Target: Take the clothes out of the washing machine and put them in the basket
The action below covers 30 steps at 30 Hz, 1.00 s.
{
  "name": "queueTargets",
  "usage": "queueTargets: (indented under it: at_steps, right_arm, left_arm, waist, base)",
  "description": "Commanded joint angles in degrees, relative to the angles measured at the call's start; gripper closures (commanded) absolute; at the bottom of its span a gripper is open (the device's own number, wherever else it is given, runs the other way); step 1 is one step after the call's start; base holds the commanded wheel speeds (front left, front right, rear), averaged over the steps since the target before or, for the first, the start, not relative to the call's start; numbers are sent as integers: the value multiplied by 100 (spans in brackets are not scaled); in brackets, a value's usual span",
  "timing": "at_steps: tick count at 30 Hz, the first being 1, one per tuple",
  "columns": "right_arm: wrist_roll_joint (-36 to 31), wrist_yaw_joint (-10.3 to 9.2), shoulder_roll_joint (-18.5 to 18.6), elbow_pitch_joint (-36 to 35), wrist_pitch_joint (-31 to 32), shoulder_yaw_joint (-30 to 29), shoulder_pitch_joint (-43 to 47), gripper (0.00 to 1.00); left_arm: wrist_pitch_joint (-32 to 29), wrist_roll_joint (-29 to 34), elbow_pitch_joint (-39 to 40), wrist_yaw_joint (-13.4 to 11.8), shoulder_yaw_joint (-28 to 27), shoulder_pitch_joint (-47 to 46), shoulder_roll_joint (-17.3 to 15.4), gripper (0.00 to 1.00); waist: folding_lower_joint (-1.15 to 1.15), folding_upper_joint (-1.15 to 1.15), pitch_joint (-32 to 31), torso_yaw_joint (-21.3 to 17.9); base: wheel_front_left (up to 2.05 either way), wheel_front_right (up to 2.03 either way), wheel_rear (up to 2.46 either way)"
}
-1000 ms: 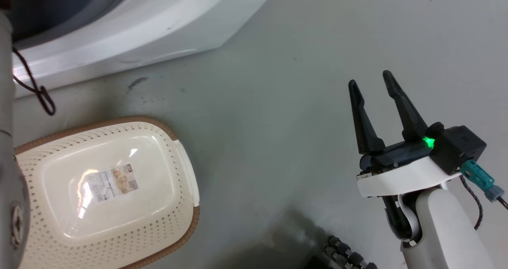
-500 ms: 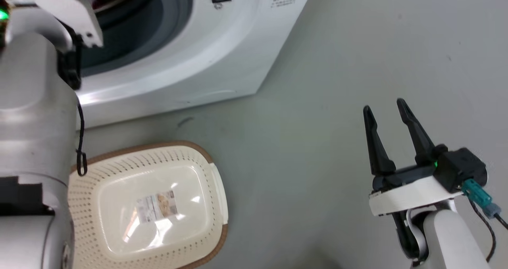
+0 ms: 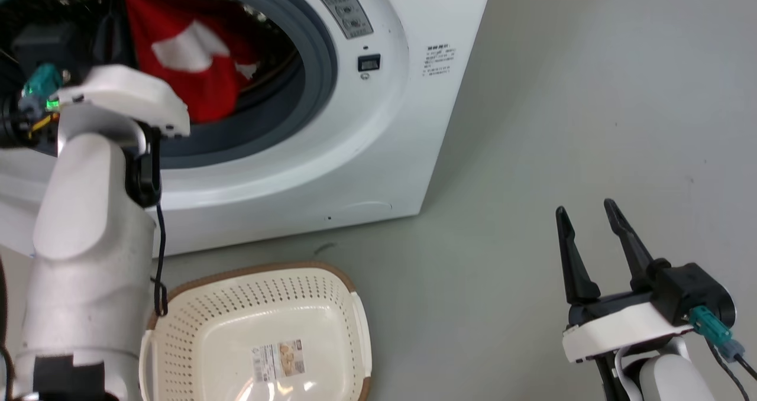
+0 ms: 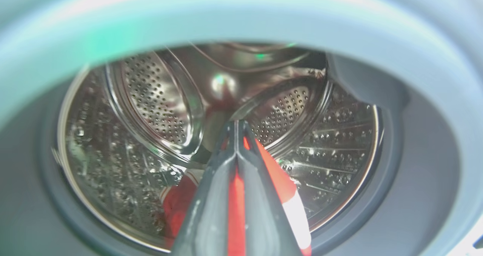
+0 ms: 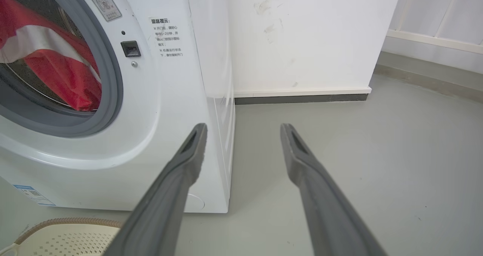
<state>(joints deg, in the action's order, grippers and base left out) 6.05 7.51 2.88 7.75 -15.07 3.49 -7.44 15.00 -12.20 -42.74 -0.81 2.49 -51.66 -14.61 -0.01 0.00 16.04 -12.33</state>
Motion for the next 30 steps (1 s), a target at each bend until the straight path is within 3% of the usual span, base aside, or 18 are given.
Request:
queueTargets:
  at_steps: [1,19,30]
  right_arm:
    - [-28,-4,0,7,-15,-15,117,0]
    - [-55,-4,-1,-102,-15,-127,648,0]
    - [-48,-4,-2,-135,-15,-61,711,0]
  left_arm:
    - [25,44,300,33,-81,287,20,100]
    - [21,336,3256,170,-283,2491,516,100]
    - [-397,447,5210,-111,-11,3878,722,100]
  waist:
    - [1,0,-299,121]
    - [1,0,-963,563]
    - [1,0,-911,805]
  base:
    - [0,0,0]
    - [0,0,0]
    - [0,0,0]
